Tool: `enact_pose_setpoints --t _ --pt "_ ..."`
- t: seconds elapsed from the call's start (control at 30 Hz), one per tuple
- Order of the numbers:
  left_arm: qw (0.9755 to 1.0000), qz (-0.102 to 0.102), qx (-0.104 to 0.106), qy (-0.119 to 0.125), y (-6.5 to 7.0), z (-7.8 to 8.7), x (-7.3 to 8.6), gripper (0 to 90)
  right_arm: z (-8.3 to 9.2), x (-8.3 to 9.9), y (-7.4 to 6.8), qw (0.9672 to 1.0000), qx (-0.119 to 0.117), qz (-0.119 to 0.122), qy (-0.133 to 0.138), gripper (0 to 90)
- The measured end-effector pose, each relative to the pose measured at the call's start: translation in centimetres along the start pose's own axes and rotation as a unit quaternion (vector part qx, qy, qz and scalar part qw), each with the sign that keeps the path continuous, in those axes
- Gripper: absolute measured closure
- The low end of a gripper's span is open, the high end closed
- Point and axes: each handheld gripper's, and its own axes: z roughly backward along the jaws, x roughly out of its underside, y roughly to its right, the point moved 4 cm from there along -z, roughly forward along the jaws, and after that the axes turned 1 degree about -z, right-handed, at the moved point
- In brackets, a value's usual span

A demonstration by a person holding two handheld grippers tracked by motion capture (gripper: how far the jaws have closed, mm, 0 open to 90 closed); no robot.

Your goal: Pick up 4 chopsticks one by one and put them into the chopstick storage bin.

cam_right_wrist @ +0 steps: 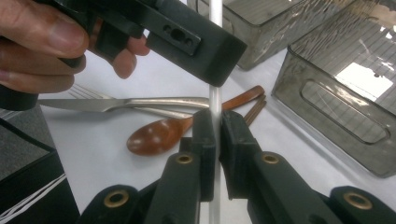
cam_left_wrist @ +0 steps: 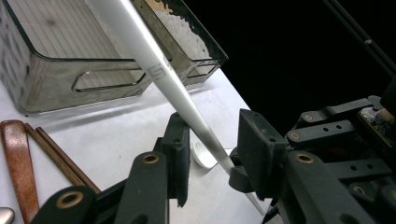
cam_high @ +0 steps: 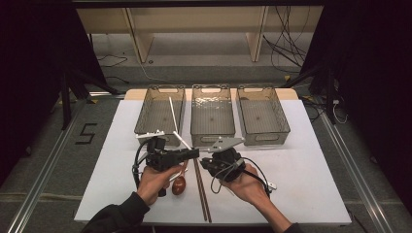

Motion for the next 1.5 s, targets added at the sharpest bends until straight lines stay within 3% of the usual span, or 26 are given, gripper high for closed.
enact_pose_setpoints --t 0.2,0.57,0.67,0.77,0.9,1.03,1.23,1.5 --pt "1.0000 0.007 0.004 0.006 -0.1 0.1 0.0 72.4 0.0 0.0 -0.1 1.0000 -0.002 0.002 0.006 85.4" --pt "0.9993 0.008 0.034 0.014 0.5 0.6 -0.4 83.0 0.0 -0.1 -0.3 0.9998 -0.003 0.006 0.021 85.1" --pt "0.9996 0.003 0.024 0.017 0.3 0.9 -0.7 83.2 0.3 -0.2 -0.2 0.9995 -0.005 0.000 0.030 83.4" --pt "0.9996 0.005 0.018 0.020 -0.2 1.5 -1.3 83.3 0.7 -0.1 0.3 0.9993 -0.018 -0.011 0.029 66.9" --pt "0.9998 -0.001 0.009 0.018 -0.7 2.1 -2.1 83.3 1.1 0.2 1.0 0.9991 -0.020 -0.023 0.029 56.2" --pt "0.9998 -0.002 0.002 0.018 -1.4 3.0 -3.2 83.2 1.3 0.7 1.4 0.9994 -0.017 -0.029 0.007 45.8" --pt "0.9995 0.005 -0.006 0.031 -2.5 4.5 -5.1 83.2 1.6 1.7 2.3 0.9989 -0.008 -0.045 -0.010 38.1" --pt "0.9980 0.000 -0.035 0.052 -3.8 6.1 -7.4 83.1 2.1 2.4 2.8 0.9986 0.003 -0.052 -0.011 32.9"
